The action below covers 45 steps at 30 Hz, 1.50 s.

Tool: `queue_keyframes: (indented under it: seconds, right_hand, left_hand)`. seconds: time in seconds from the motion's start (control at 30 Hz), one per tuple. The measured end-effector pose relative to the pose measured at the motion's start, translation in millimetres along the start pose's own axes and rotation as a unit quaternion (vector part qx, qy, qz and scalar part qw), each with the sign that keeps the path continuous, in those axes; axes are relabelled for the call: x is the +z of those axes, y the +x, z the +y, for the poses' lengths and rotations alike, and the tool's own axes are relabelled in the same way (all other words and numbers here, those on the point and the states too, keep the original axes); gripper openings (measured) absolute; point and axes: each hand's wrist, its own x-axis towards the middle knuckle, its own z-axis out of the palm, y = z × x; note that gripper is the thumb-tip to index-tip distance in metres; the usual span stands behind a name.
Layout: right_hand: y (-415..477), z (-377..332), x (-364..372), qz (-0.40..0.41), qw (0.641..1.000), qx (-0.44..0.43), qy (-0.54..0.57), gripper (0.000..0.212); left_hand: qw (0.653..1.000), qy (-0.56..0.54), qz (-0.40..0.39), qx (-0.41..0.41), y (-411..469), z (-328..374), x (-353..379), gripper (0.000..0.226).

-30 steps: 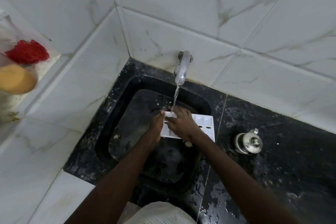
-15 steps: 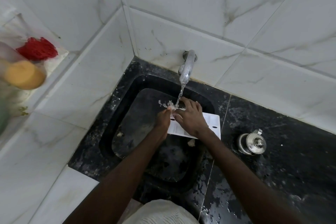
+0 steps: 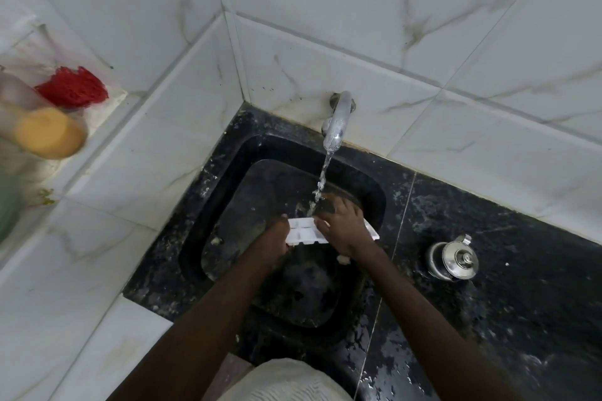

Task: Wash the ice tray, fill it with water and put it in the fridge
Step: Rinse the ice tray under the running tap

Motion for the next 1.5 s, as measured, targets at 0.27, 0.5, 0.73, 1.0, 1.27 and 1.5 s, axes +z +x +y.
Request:
queue_keyframes:
  seconds: [0.27,0.5,0.73,1.0,1.27,1.5]
  right_hand:
    - [1,3,-2,0.021,0.999,-0.031,0.001,0.037]
    - [1,-6,0,-0.014,0.998,-0.017,0.051,0.043]
    - [0,0,-4,0.033,0.997,0.005,0.067,0.040]
    - [0,2,-3,0.048,0.998,-0.003,0.043,0.043]
    - [-7,10,3,0.072,0.994,-0.005,0.080,0.040]
    - [-1,-4,12,0.037,0.999,-0.014,0.024,0.052]
  left_hand:
    - [0.981,0.125,0.054,0.142,-2,6,7,0.047]
    - [0.966,0.149,0.049,0.207,-4,11,11,0.042]
    - [0.969,0.141,0.050,0.198,-9,2,19,0.042]
    - [0.969,0.140,0.035,0.199,-8,5,13,0.045]
    - [0.969,0.137,0.084,0.187,5,5,-13,0.046]
    - [0.964,0.132,0.046,0.228,6,2,-16,0.041]
